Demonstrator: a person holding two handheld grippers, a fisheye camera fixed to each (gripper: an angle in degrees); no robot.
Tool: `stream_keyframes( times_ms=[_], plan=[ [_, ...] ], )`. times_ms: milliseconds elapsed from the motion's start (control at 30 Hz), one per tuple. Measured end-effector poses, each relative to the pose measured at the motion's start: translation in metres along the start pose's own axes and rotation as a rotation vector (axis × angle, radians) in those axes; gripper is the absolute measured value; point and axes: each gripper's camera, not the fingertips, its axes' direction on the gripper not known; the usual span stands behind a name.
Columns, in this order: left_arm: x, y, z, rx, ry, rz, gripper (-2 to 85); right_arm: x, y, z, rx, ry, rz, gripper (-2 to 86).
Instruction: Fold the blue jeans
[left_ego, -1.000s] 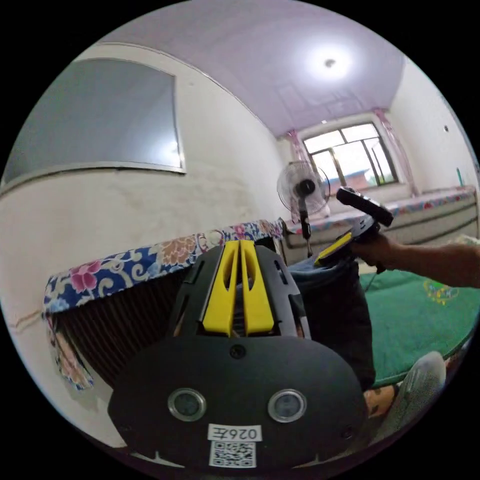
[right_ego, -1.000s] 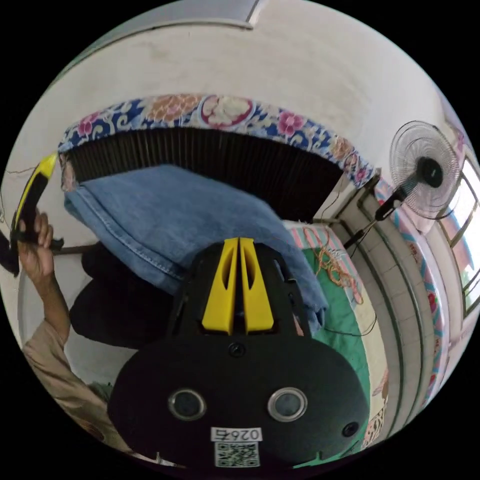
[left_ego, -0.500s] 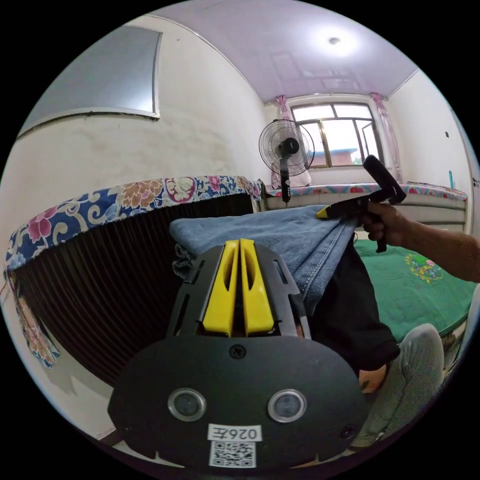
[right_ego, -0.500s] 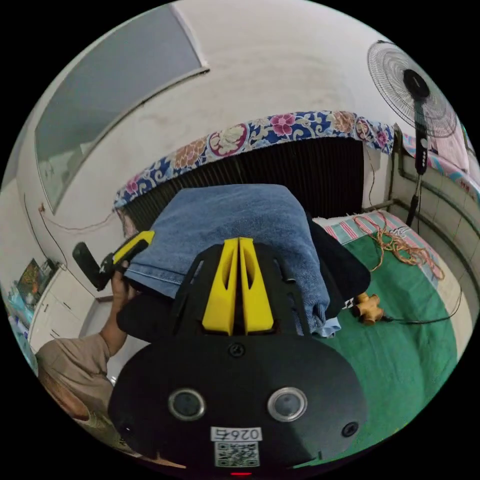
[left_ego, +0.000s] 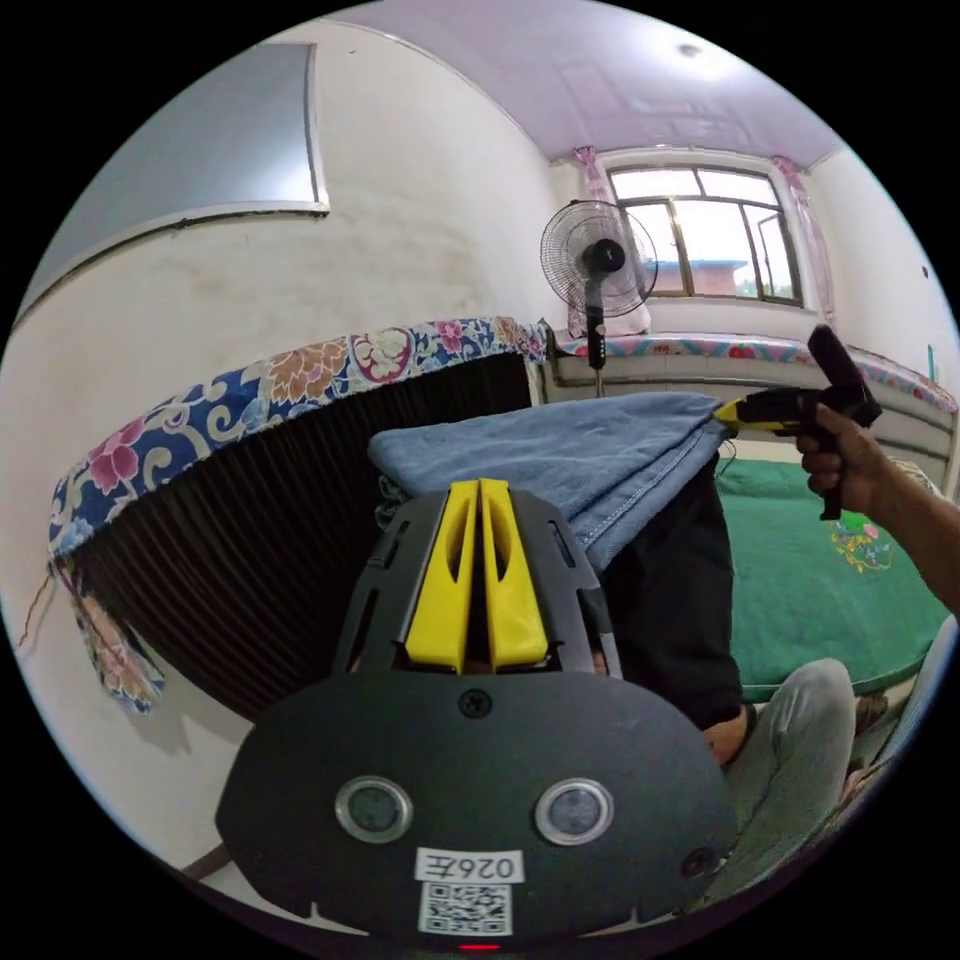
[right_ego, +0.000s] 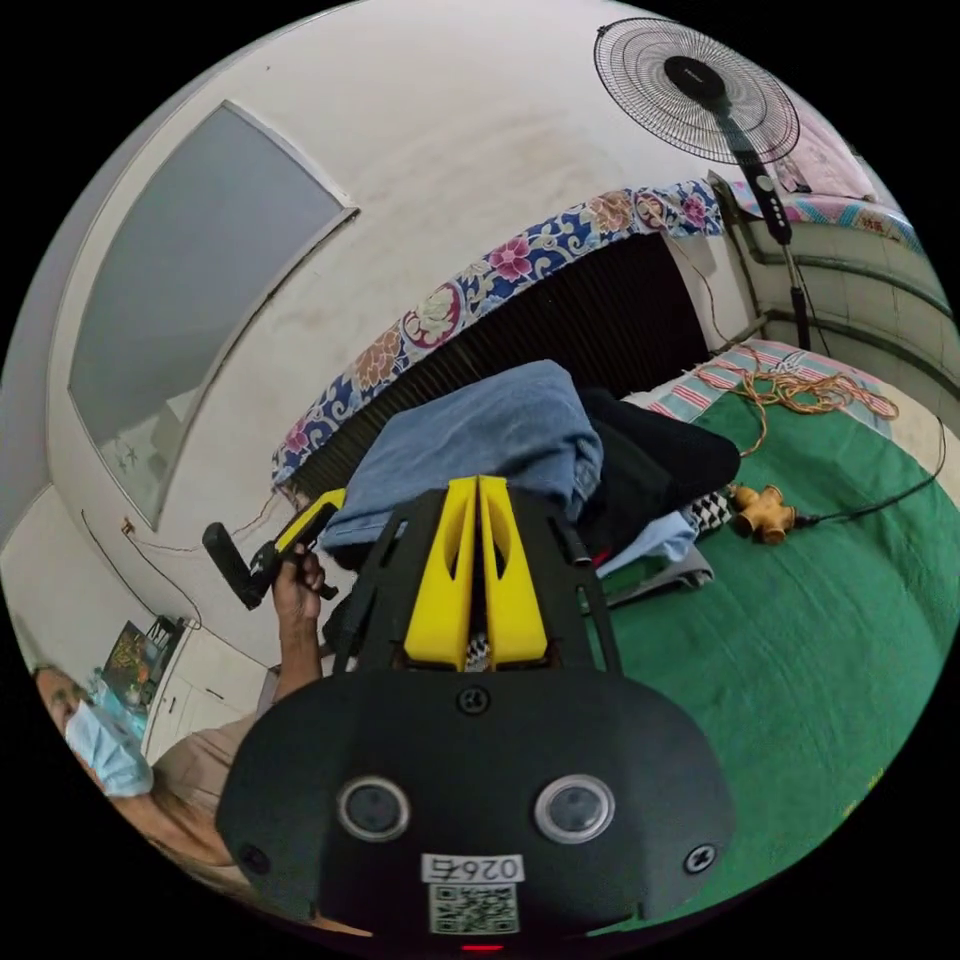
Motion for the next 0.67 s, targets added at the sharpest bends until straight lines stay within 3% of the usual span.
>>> stream_keyframes(
  times_ms=[167,300,500,667],
  plan=[
    [0.059,0.033,-0.032,0.201,0.227,0.001,-1.0,-0.013,0.058,-0.116,-0.091,-0.005,-0.082,-1.0],
    [0.165,0.045,-0.024,0.298,0.463,0.139,-1.0,-0.013,0.117,-0.222,-0.061,0.077,-0.067,-1.0],
    [0.393,0.047,0.052,0.179,0.918,0.456,-1.0,-0.01,0.244,-0.426,0.042,0.53,0.047,-1.0],
    [0.603,0.061,0.11,-0.035,1.292,0.647,-1.0,-0.018,0.355,-0.607,0.149,0.921,0.265,-0.9]
  ],
)
